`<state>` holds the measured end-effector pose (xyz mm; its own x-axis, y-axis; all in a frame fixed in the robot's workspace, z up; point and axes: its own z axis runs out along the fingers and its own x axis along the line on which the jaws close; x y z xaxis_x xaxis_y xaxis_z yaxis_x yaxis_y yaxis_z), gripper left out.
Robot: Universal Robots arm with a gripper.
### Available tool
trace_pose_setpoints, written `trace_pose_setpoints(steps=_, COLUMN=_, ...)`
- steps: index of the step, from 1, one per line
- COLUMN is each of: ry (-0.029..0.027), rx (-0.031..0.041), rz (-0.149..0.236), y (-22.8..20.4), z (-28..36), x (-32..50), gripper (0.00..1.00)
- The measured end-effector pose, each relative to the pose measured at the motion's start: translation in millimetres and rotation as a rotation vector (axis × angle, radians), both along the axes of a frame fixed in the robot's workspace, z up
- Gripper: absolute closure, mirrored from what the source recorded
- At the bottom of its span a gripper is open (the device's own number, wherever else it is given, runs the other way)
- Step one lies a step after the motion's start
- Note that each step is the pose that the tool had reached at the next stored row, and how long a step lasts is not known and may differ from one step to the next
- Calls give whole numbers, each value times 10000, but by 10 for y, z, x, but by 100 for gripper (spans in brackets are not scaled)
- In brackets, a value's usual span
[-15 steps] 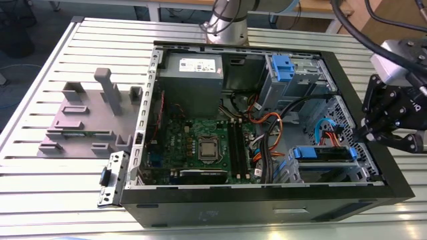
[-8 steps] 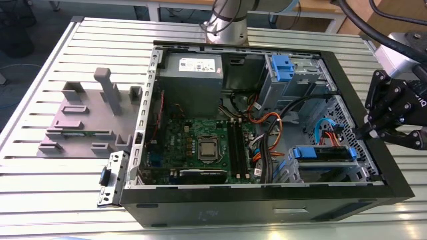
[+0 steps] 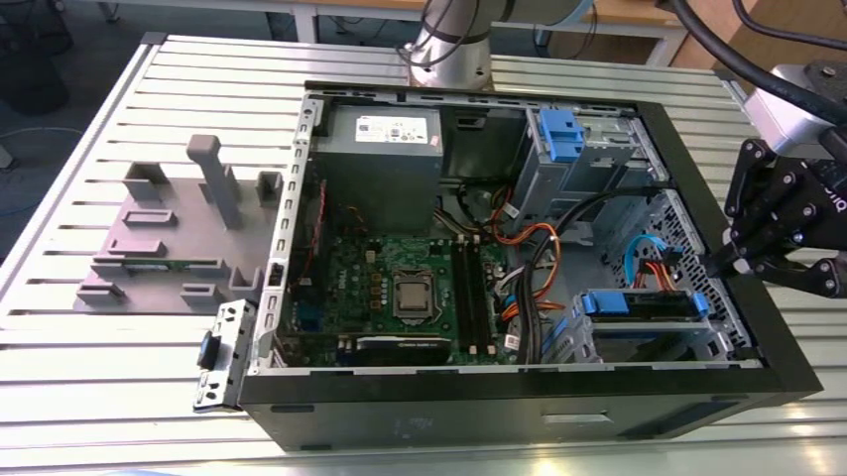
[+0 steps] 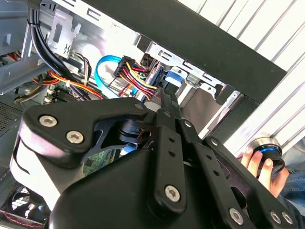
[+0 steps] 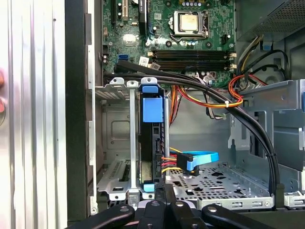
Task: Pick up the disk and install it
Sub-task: 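Insert the second disk wire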
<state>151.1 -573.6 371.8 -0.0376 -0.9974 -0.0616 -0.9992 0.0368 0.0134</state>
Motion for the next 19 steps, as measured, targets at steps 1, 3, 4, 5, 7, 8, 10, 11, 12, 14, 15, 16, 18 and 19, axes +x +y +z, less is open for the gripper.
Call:
trace_pose_setpoints(steps=1, ry=0, rx=0, rz=0, y=0, z=0, x=0, gripper=89)
trace_pose_setpoints(steps=3, ry=0, rx=0, rz=0, y=0, z=0, x=0, gripper=89)
trace_pose_setpoints(steps=4, ry=0, rx=1, rz=0, y=0, z=0, x=0, gripper=89)
trace_pose_setpoints(steps=5, ry=0, rx=0, rz=0, y=0, z=1, x=0, gripper=89)
trace_pose_setpoints(steps=7, ry=0, rx=-1, rz=0, y=0, z=1, x=0, gripper=77)
trace_pose_setpoints(steps=8, ry=0, rx=0, rz=0, y=0, z=1, x=0, gripper=71)
trace_pose_setpoints(steps=10, ry=0, rx=0, rz=0, y=0, z=1, x=0, gripper=64)
trace_pose_setpoints(steps=11, ry=0, rx=0, rz=0, y=0, z=2, x=0, gripper=64)
trace_pose_setpoints(steps=12, ry=-1, rx=0, rz=0, y=0, z=2, x=0, gripper=64)
trace_pose_setpoints(steps=14, ry=0, rx=0, rz=0, y=0, z=2, x=0, gripper=64)
trace_pose_setpoints(steps=15, ry=0, rx=-2, rz=1, y=0, z=3, x=-1, gripper=64)
trace_pose_setpoints(steps=16, ry=-1, rx=-8, rz=0, y=1, z=4, x=-6, gripper=64)
trace_pose_setpoints(steps=18, ry=-1, rx=-8, rz=0, y=11, z=3, x=-26, gripper=64)
trace_pose_setpoints(steps=19, ry=-1, rx=-7, rz=0, y=20, z=2, x=-39, gripper=64)
